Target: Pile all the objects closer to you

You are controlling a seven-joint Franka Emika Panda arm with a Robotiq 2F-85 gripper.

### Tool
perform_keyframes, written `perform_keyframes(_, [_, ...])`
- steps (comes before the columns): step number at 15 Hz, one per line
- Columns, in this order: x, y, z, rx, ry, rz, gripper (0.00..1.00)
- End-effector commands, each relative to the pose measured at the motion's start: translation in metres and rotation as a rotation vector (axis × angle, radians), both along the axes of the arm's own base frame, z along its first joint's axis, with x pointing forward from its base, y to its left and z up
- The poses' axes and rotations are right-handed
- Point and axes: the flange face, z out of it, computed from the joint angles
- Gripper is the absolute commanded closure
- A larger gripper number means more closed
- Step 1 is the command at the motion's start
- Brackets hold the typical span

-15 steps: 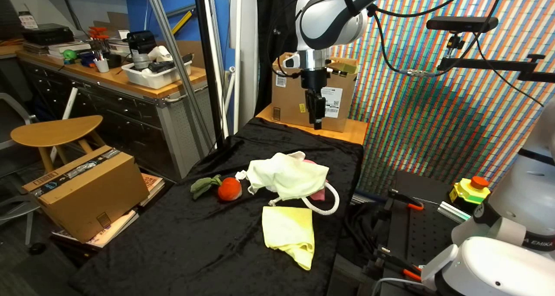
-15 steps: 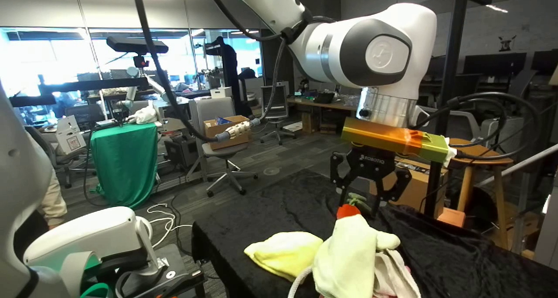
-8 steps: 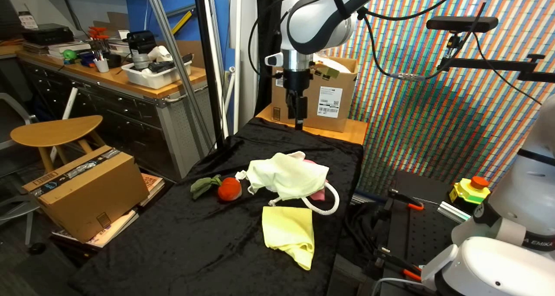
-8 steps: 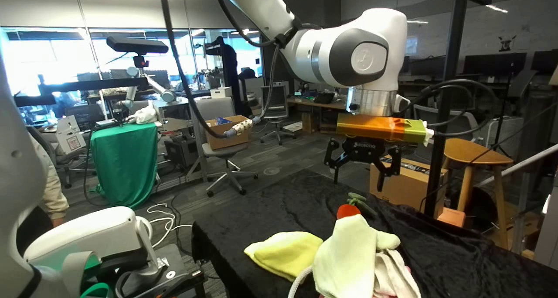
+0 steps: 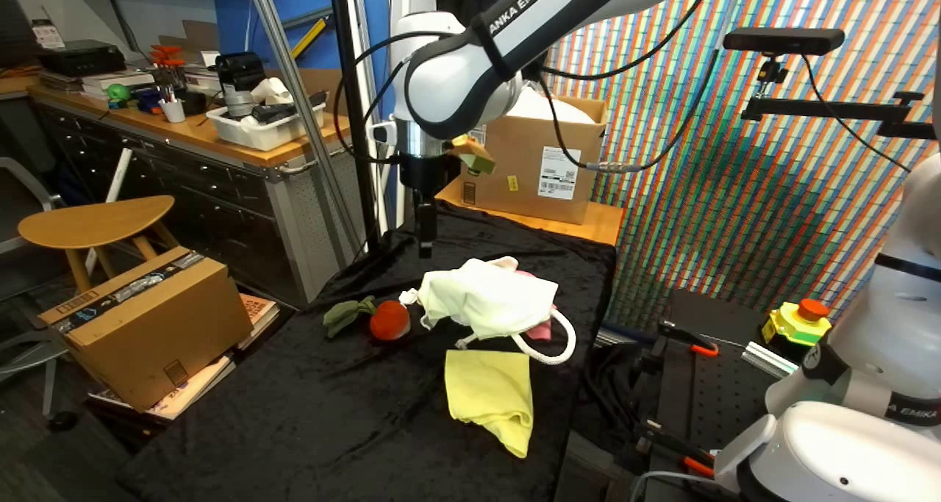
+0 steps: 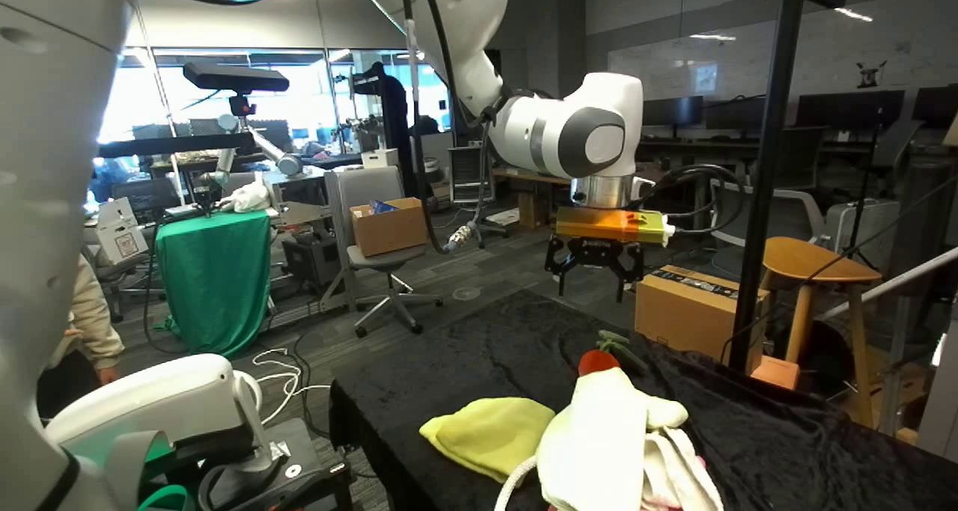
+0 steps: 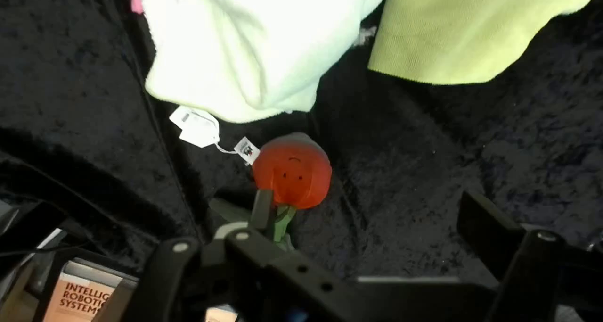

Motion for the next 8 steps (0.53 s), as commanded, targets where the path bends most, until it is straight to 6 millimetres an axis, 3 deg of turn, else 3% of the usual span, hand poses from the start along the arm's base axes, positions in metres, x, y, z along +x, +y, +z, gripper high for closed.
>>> perform_keyframes(1, [0.042, 0.027, -0.030, -0.019, -0.026, -0.123, 0.00])
perform_keyframes(8, [0.074, 0.060, -0.081, -0.027, 0.015, -0.445, 0.00])
